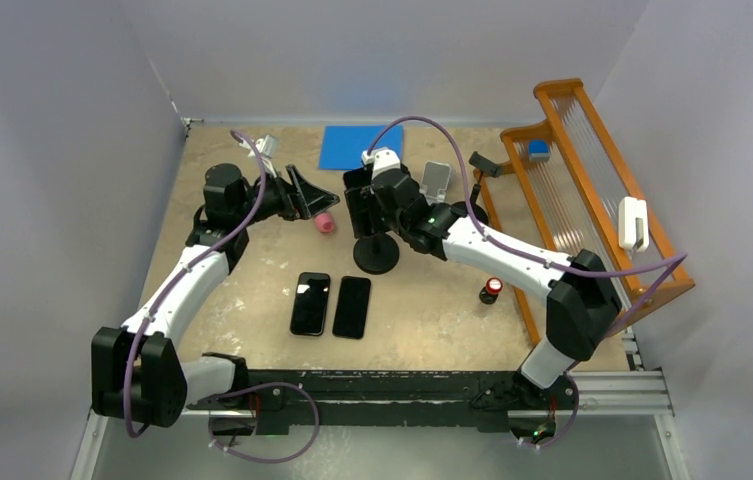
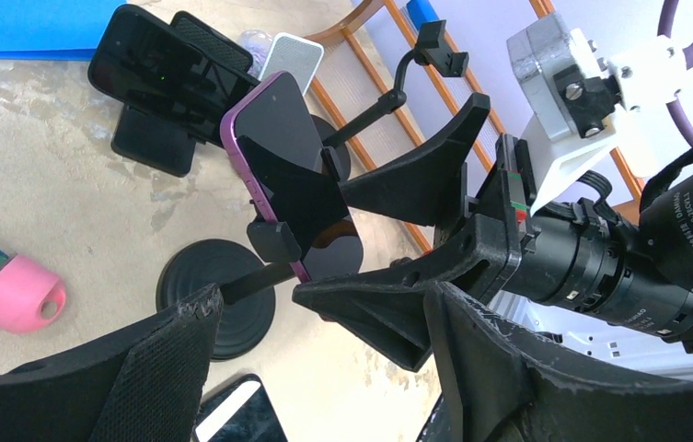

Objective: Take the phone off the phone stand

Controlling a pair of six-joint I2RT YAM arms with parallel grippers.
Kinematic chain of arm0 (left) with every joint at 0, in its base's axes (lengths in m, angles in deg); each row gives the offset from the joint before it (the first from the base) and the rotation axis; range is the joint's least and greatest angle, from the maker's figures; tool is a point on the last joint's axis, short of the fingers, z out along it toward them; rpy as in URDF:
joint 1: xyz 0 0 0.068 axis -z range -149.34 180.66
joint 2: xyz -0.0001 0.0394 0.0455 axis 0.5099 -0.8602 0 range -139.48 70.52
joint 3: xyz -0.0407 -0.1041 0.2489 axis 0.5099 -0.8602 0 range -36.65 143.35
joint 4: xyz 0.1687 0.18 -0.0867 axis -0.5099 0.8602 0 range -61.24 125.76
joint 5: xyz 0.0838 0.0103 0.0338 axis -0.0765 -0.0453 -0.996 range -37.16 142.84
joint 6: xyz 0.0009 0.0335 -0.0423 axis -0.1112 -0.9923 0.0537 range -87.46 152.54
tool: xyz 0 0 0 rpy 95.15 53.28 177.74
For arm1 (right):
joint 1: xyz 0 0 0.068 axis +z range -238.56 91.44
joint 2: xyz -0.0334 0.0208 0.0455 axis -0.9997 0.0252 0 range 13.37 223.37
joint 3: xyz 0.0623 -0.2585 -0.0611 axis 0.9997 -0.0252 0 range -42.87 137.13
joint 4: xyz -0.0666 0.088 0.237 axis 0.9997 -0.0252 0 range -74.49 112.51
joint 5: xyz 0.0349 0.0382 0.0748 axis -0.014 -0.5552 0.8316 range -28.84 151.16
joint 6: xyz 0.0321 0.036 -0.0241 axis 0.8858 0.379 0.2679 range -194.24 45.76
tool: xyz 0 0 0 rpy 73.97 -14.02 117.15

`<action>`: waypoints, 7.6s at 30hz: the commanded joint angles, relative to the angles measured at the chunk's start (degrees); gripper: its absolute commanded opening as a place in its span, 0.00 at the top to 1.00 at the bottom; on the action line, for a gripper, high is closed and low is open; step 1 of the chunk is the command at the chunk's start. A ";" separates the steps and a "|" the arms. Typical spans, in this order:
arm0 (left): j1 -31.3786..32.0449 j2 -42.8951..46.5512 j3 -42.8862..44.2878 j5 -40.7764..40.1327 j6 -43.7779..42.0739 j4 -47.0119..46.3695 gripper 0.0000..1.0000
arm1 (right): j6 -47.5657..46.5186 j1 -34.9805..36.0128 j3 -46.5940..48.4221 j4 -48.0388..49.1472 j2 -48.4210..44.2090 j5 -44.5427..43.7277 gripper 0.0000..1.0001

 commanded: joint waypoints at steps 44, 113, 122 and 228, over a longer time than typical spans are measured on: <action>0.30 -0.95 -0.64 1.65 -0.13 -3.93 0.23 | -0.59 2.11 3.20 -0.20 0.83 -7.31 0.26; 5.66 -22.26 -1.90 9.15 21.16 -31.11 1.00 | -2.88 2.10 -3.97 7.62 -4.69 -6.04 0.01; 5.66 -22.09 -1.52 9.31 21.02 -30.03 1.00 | -3.57 2.11 -2.78 7.37 -2.92 -6.80 0.02; 6.36 -21.65 -0.28 11.64 23.82 -32.80 0.60 | -0.51 -3.57 -12.57 15.35 -6.96 2.67 1.00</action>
